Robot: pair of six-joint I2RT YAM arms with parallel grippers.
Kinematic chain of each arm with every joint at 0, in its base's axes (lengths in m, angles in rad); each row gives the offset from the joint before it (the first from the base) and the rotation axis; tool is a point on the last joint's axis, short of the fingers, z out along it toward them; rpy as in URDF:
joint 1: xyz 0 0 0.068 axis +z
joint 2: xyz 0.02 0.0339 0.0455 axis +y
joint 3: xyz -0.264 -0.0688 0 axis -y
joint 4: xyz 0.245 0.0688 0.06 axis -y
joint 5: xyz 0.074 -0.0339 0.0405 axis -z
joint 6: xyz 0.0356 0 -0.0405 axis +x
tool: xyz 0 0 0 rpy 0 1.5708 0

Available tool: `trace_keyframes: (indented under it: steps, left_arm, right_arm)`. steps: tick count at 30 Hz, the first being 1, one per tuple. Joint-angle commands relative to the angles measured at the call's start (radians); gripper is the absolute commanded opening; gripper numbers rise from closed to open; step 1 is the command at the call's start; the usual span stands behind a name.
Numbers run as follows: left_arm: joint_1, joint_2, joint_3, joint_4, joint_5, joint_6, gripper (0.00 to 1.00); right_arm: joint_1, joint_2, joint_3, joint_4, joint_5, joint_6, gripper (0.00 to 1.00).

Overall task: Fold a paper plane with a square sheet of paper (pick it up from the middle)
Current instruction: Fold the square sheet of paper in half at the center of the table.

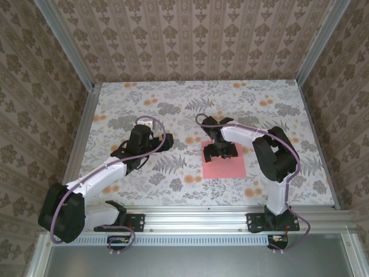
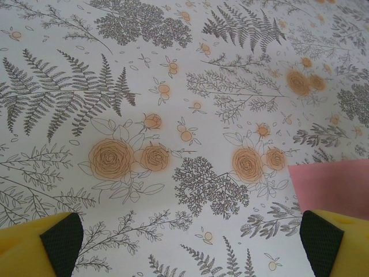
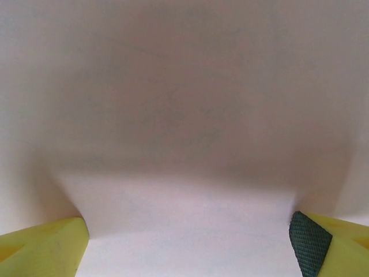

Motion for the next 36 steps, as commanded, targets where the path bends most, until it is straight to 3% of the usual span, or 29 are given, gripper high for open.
trace_keyframes:
  steps: [1, 15, 26, 36]
  left_arm:
    - [0.007, 0.011, 0.006, 0.008, 0.018, 0.004, 1.0]
    - [0.006, 0.026, 0.016, 0.013, 0.035, 0.007, 1.0]
    - [0.005, 0.043, 0.029, 0.009, 0.05, 0.01, 1.0]
    - [0.005, 0.059, 0.043, 0.007, 0.052, 0.012, 1.0]
  right_arm:
    - [0.001, 0.037, -0.044, 0.002, -0.007, 0.015, 0.93]
    - [-0.027, -0.081, -0.011, -0.007, -0.001, 0.009, 0.96]
    - [-0.04, 0.026, -0.047, 0.046, -0.05, 0.036, 0.96]
    - [-0.04, 0.013, -0.067, 0.044, -0.045, 0.032, 0.86]
